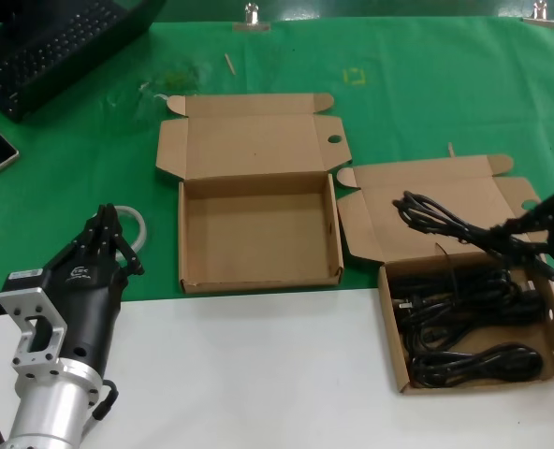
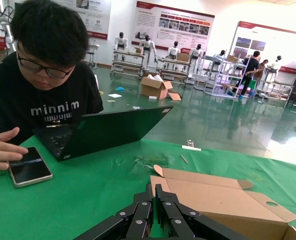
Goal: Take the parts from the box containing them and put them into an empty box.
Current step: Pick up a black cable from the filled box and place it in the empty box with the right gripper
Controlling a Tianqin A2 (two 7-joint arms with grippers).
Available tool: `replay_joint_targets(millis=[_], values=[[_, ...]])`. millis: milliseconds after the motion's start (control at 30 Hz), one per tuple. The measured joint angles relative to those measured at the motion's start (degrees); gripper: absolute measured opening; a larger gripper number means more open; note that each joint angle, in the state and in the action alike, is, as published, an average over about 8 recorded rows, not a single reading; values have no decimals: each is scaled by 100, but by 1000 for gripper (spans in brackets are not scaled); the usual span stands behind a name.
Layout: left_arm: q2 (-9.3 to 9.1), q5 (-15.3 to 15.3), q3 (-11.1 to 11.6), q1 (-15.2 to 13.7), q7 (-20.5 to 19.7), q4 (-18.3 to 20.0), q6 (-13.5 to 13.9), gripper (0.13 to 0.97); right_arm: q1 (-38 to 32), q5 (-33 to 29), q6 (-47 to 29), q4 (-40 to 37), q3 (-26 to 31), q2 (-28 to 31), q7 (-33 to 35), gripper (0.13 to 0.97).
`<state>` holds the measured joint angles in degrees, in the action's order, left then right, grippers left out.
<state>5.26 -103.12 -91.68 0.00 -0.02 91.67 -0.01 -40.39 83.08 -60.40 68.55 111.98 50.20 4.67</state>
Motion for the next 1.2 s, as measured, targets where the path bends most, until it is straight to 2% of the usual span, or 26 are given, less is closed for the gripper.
replay_joint_targets(millis=[633,1200], values=[[0,0,0,0,0,0,0,156,-248,-490,376,284,359,-663,111,173],[0,0,0,0,0,0,0,156,-591,-881,647,-78,745,-1513,139,173]])
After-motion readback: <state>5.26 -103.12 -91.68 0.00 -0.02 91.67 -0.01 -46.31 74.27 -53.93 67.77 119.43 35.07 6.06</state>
